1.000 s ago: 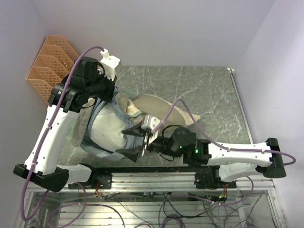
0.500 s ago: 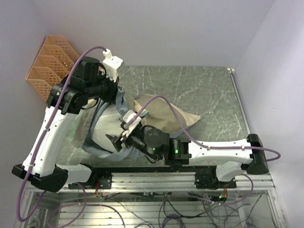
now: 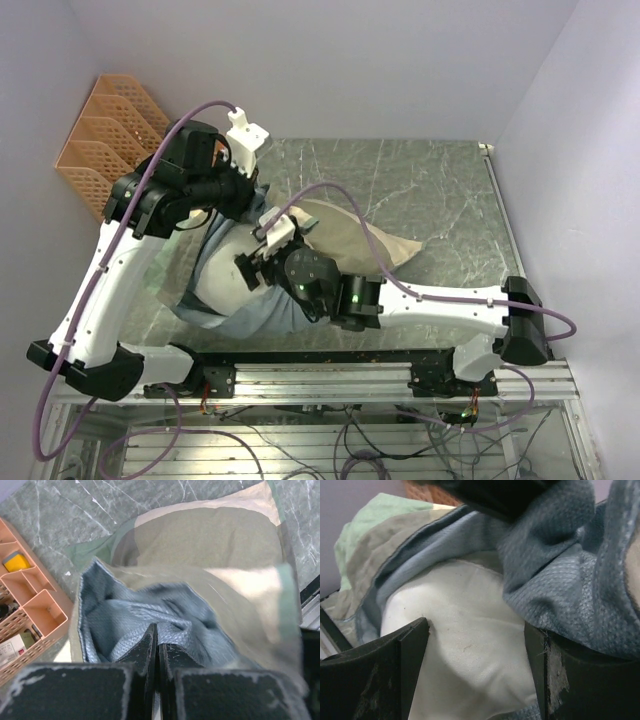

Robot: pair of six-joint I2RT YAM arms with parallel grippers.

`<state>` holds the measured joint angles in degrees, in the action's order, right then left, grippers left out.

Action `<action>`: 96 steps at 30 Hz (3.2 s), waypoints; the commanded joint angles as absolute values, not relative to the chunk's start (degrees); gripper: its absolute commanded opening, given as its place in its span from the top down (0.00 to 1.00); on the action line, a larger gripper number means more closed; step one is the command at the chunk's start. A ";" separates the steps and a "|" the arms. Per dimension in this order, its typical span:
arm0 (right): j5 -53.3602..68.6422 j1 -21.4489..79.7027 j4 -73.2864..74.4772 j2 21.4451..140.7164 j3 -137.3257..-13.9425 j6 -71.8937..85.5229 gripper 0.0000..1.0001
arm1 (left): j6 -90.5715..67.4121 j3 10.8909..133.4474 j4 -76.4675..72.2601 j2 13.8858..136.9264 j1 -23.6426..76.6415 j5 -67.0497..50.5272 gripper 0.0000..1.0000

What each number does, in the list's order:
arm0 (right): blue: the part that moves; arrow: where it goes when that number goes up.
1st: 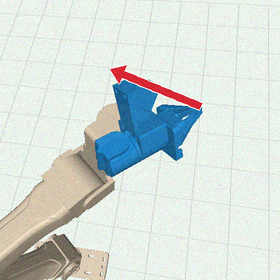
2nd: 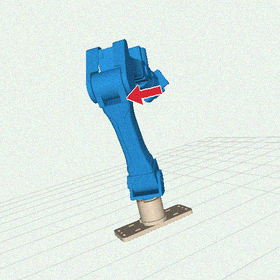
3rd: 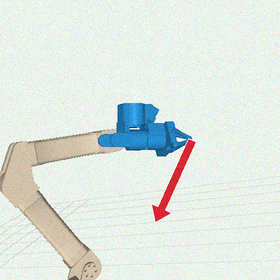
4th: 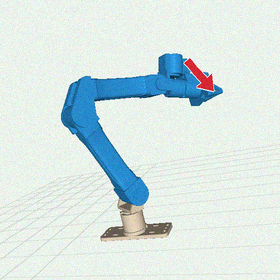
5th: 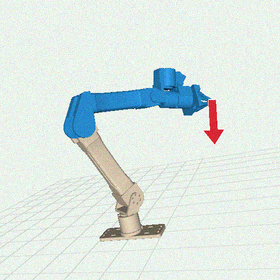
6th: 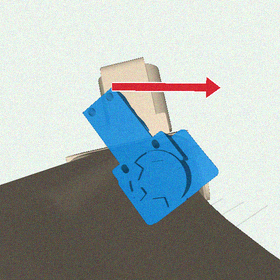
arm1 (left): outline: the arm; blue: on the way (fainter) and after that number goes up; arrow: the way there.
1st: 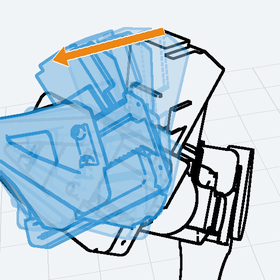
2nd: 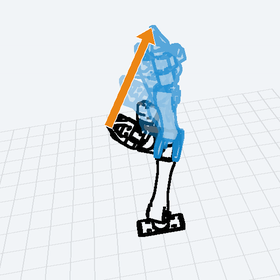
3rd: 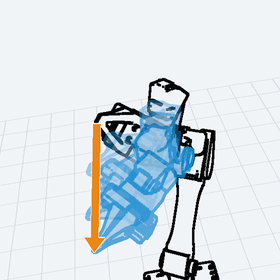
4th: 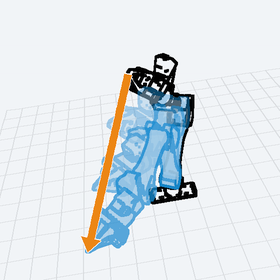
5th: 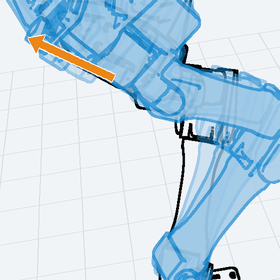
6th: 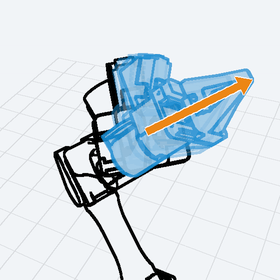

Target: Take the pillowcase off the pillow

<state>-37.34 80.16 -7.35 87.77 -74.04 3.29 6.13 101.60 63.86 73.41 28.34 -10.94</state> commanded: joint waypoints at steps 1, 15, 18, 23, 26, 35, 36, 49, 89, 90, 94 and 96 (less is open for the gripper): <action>-31.35 74.52 -5.94 90.87 -74.18 9.79 0.24 | 6.20 104.02 63.93 74.09 29.00 -14.57 0.93; 13.86 75.09 -27.29 80.76 -62.01 11.48 1.00 | 6.73 102.01 58.09 74.15 29.00 -9.56 0.93; 16.82 76.99 -27.71 80.86 -61.81 11.42 1.00 | 5.89 102.62 57.52 74.91 29.00 -9.67 0.93; 19.93 81.65 -28.52 82.94 -62.94 10.70 1.00 | 4.73 102.03 55.85 75.50 29.00 -6.82 0.93; 21.24 84.86 -27.54 82.86 -62.98 9.42 1.00 | 5.47 99.31 52.66 75.38 28.96 1.86 0.93; -1.49 85.43 -26.45 62.79 -50.37 3.58 1.00 | 8.98 87.53 42.95 76.58 22.65 26.22 0.93; -7.13 84.81 -25.82 60.32 -49.67 2.44 1.00 | 9.47 87.11 42.94 76.20 20.90 25.11 0.93; -24.15 57.93 -22.03 65.89 -62.18 3.90 1.00 | 20.56 95.02 40.85 66.75 17.84 13.97 0.14; -14.19 52.50 -14.50 84.76 -89.62 5.45 1.00 | 26.35 82.38 34.49 60.05 17.93 16.57 0.68; -13.29 52.23 -14.91 83.87 -88.93 5.71 1.00 | 26.09 82.29 34.04 60.14 17.93 17.44 0.72; -11.31 50.88 -15.14 80.56 -86.03 6.90 1.00 | 26.21 81.38 32.63 60.10 17.93 20.92 0.89; -10.85 49.92 -15.03 79.21 -84.91 7.30 1.00 | 26.34 80.79 31.75 59.74 17.93 22.17 0.93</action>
